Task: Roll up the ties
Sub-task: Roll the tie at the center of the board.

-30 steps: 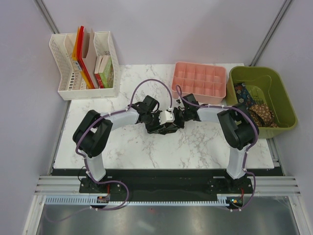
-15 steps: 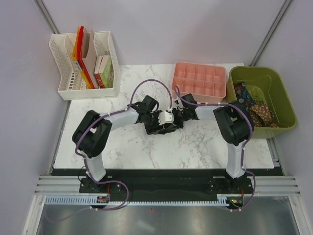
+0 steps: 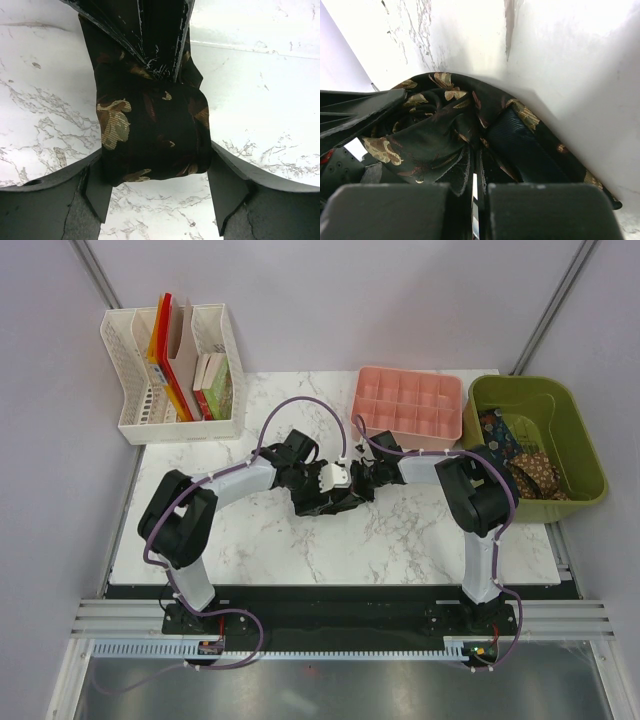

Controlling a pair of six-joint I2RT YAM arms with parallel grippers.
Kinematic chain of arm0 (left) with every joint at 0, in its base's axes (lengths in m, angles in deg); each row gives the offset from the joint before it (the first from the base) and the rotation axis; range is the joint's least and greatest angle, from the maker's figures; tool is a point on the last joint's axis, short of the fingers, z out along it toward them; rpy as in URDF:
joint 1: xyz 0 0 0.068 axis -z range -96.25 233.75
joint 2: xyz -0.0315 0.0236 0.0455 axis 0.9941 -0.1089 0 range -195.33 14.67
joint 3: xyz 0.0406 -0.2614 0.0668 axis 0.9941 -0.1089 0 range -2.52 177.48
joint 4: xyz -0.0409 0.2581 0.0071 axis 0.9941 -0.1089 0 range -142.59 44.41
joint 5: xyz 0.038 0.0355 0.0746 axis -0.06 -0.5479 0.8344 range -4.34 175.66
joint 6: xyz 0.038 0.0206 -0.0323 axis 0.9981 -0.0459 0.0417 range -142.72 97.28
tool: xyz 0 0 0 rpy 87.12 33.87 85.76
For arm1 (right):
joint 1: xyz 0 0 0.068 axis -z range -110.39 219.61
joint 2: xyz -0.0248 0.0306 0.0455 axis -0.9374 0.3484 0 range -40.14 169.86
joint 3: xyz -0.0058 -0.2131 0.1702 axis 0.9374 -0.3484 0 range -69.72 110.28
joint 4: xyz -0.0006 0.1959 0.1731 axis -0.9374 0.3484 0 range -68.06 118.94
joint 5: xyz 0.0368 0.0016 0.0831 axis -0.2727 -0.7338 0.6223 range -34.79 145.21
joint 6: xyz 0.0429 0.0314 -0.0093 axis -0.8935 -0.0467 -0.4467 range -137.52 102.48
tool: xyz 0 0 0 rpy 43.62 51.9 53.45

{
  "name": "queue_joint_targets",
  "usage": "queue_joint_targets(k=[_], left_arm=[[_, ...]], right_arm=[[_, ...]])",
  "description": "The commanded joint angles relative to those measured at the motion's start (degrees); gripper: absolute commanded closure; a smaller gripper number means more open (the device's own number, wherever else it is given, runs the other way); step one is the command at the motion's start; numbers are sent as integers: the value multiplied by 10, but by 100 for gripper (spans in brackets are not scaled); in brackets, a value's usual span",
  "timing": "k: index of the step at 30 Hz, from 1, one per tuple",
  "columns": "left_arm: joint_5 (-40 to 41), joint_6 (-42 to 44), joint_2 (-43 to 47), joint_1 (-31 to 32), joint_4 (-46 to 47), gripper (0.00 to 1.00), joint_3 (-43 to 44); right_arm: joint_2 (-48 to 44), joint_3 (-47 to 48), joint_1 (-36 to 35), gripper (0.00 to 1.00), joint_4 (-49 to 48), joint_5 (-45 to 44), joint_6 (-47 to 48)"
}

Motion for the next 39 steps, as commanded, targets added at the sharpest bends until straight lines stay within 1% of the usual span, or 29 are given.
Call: queue_joint_targets(k=[1, 6, 14, 17, 20, 21, 24, 26, 27, 30, 34, 37, 39], left_arm=[[-38, -2, 22, -1, -4, 27, 34], [-53, -16, 2, 6, -4, 36, 71], [-63, -55, -58, 25, -3, 37, 118], [-56, -60, -77, 35, -3, 41, 121], [-48, -65, -95, 38, -3, 44, 122], [-42, -63, -99, 38, -4, 48, 121], [-27, -51, -111, 40, -13, 54, 116], [-9, -40, -122, 43, -27, 57, 115], [3, -31, -125, 43, -32, 61, 113], [28, -16, -141, 44, -58, 67, 109], [51, 1, -155, 44, -72, 70, 102], [65, 8, -165, 43, -80, 71, 101], [65, 9, -169, 43, -82, 71, 102]], right_arm=[[34, -12, 2, 100, 48, -79, 31], [37, -9, 0, 100, 45, -71, 29], [35, -12, -6, 100, 21, -41, 9], [37, -13, -6, 100, 13, -33, 6], [35, -14, -7, 100, 8, -28, 4], [34, -15, -6, 100, 7, -23, 3], [31, -12, -5, 100, 2, -15, 4], [27, -10, -6, 97, 3, -9, 6], [25, -9, -4, 96, 3, -3, 4], [16, -2, -3, 89, 4, 11, 4], [-11, -5, 2, 78, 15, 21, 13], [-23, -3, 11, 71, 28, 29, 18], [-34, -4, 18, 69, 38, 35, 22]])
